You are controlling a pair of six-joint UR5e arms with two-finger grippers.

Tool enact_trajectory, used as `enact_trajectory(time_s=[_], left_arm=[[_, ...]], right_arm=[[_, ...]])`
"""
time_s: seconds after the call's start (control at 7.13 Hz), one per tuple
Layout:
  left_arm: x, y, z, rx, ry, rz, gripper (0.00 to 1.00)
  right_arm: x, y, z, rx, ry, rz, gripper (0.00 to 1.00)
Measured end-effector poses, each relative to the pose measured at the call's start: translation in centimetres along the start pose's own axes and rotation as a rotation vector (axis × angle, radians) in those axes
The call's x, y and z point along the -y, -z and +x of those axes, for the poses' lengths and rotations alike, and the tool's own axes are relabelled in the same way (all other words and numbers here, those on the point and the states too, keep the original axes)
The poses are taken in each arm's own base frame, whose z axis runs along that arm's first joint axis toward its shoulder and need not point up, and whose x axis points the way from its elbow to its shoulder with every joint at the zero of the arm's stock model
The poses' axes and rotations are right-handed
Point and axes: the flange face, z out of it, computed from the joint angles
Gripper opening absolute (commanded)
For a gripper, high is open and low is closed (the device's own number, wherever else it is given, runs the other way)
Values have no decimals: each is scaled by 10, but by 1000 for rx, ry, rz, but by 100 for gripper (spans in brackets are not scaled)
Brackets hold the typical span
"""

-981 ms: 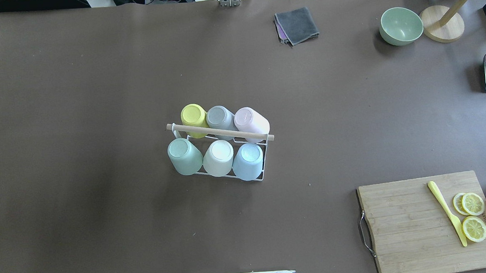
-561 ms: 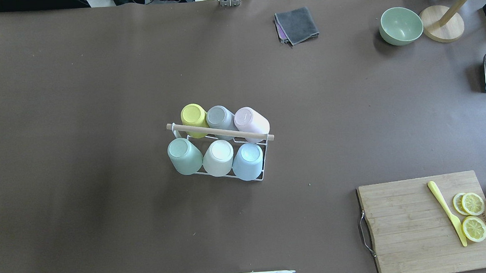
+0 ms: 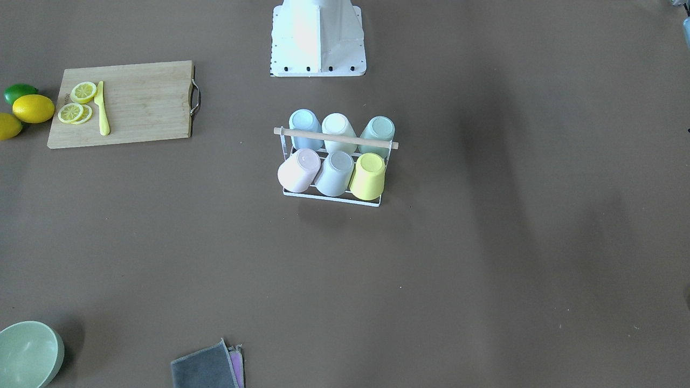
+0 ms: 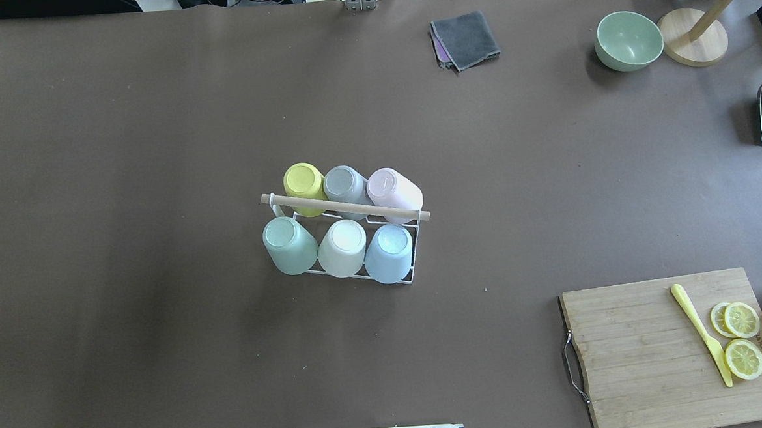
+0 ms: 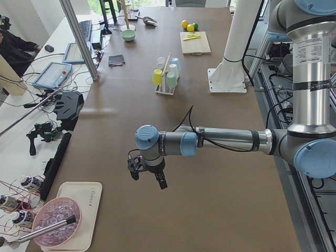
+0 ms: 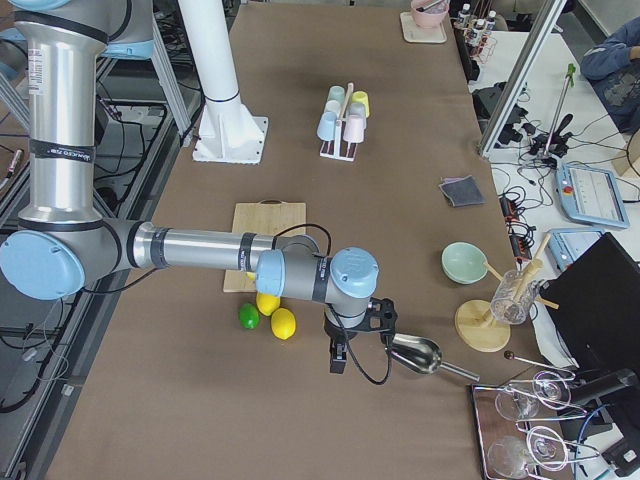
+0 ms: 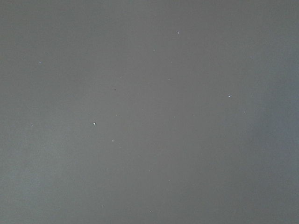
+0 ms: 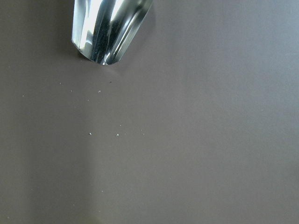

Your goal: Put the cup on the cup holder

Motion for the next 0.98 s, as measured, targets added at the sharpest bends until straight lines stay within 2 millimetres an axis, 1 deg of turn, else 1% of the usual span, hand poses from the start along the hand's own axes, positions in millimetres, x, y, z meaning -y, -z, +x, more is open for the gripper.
enact_trajectory(time_s=[0.56,0.98], left_arm=[[3,2,5,-9,-10,7,98],[3,1,5,-8,-11,6,98]], right_arm=[[0,4,-3,3,6,8,100],[0,4,-3,4,5,8,100]])
